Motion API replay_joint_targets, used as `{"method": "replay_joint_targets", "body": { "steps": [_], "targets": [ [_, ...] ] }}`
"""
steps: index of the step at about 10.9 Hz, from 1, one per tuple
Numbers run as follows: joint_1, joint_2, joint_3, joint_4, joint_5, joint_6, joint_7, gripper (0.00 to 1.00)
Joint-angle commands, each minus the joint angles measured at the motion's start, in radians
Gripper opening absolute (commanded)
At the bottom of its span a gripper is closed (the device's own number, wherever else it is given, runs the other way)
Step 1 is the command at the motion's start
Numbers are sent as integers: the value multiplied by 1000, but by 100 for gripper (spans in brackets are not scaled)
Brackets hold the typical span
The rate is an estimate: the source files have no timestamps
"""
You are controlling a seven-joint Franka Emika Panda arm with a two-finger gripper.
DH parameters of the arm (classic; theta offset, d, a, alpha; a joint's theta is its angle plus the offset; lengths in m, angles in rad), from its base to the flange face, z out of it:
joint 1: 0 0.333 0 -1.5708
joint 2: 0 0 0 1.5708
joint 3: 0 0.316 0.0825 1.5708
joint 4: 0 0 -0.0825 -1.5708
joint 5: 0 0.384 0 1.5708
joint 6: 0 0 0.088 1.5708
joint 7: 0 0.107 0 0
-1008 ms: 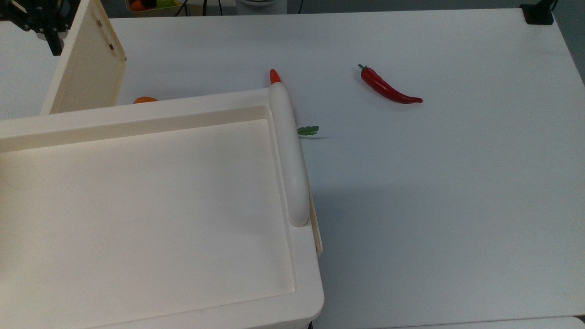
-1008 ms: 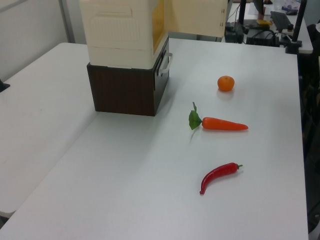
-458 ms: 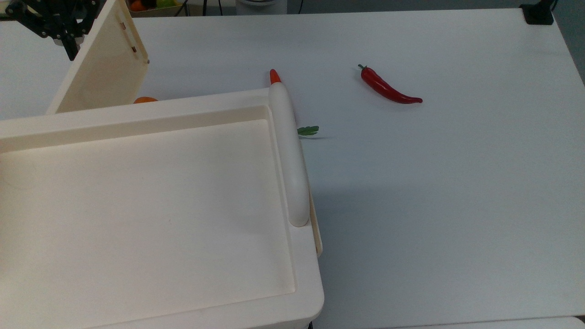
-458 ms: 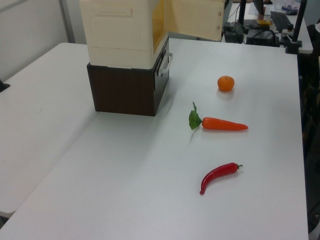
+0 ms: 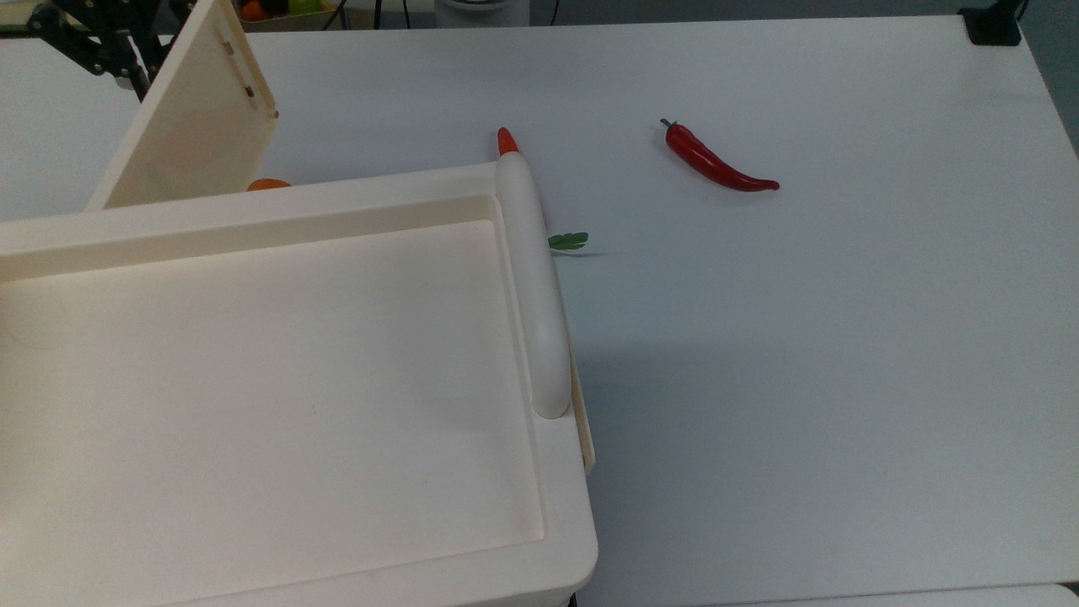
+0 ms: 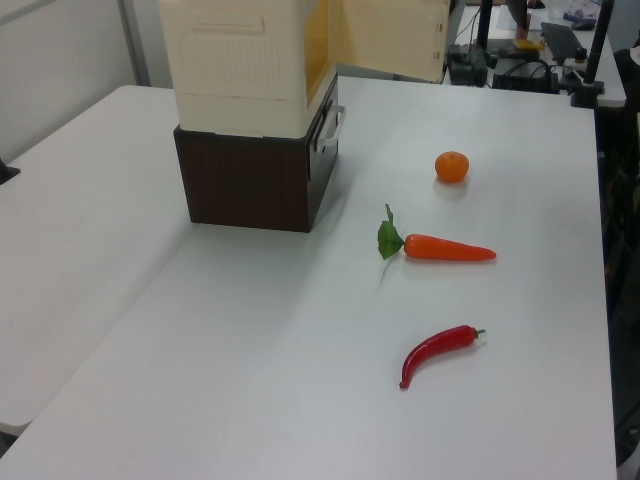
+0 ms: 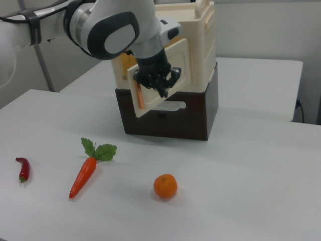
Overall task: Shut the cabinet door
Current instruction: 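Continue pushing the door until it sits flush against the cabinet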
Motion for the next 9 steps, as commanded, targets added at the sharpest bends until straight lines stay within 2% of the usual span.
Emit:
{"method": "replay_joint_targets", "body": {
  "steps": [1, 4, 6, 8, 9],
  "targets": [
    [97, -12, -8, -13, 25, -23, 4, 11],
    [156, -18, -8, -8, 60, -23, 15, 11],
    [199, -4, -8, -5, 87, 0, 77, 11],
    [252, 22, -8, -5, 88, 119, 125, 12],
    [275, 31, -8, -3, 90, 182, 159, 15]
  ]
}}
